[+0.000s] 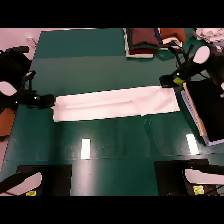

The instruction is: Fold the shirts.

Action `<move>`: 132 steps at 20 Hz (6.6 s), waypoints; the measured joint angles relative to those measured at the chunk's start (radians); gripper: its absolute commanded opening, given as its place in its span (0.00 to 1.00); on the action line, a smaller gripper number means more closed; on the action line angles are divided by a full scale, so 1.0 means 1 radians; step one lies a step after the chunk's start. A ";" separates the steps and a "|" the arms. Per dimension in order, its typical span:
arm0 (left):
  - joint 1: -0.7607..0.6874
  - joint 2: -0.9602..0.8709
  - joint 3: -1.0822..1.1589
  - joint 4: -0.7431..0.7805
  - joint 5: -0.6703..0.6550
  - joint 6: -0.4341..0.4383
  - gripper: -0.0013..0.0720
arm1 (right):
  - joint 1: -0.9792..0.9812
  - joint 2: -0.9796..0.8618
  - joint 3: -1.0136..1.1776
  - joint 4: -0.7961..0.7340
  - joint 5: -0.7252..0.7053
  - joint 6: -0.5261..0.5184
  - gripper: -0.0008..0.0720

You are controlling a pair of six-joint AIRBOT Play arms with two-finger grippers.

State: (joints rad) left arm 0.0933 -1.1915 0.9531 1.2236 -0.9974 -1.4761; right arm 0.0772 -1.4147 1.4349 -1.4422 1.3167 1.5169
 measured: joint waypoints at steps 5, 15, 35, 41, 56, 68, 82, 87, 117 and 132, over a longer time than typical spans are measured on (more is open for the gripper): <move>0.000 -0.109 0.072 -0.031 0.060 0.001 0.68 | -0.004 -0.138 0.144 0.006 0.021 0.000 0.46; 0.000 -0.134 0.246 -0.035 -0.064 0.012 0.05 | -0.250 -0.156 0.138 0.259 0.109 -0.123 0.89; -0.397 -0.148 0.276 -0.110 0.000 -0.080 0.05 | -0.470 -0.347 -0.081 0.507 0.020 -0.348 0.23; -0.531 -0.253 0.318 -0.124 0.130 -0.116 0.05 | -0.438 -0.309 -0.027 0.500 0.039 -0.387 0.04; -0.678 -0.706 0.705 -0.167 0.170 -0.120 0.05 | -0.106 -0.020 0.275 0.508 0.117 -0.201 0.04; -0.472 -0.526 0.757 -0.003 -0.044 -0.119 0.05 | 0.141 -0.029 0.362 0.520 0.049 -0.146 0.04; -0.126 -0.072 0.760 0.166 -0.171 -0.061 0.05 | 0.553 -0.362 0.525 0.603 -0.328 -0.198 0.57; -0.134 -0.058 0.760 0.159 -0.183 -0.055 0.05 | 0.370 -0.224 0.284 0.437 -0.239 -0.127 0.86; -0.426 -0.065 0.719 0.082 -0.117 -0.011 0.05 | -0.058 -0.204 0.250 0.463 -0.200 -0.108 0.04; -0.517 -0.065 0.719 0.053 -0.035 -0.018 0.05 | -0.695 0.087 0.188 0.352 -0.206 -0.079 0.04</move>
State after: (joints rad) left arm -0.4236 -1.2564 1.6726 1.2770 -1.0321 -1.4944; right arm -0.6182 -1.3281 1.6226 -1.0897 1.1107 1.4384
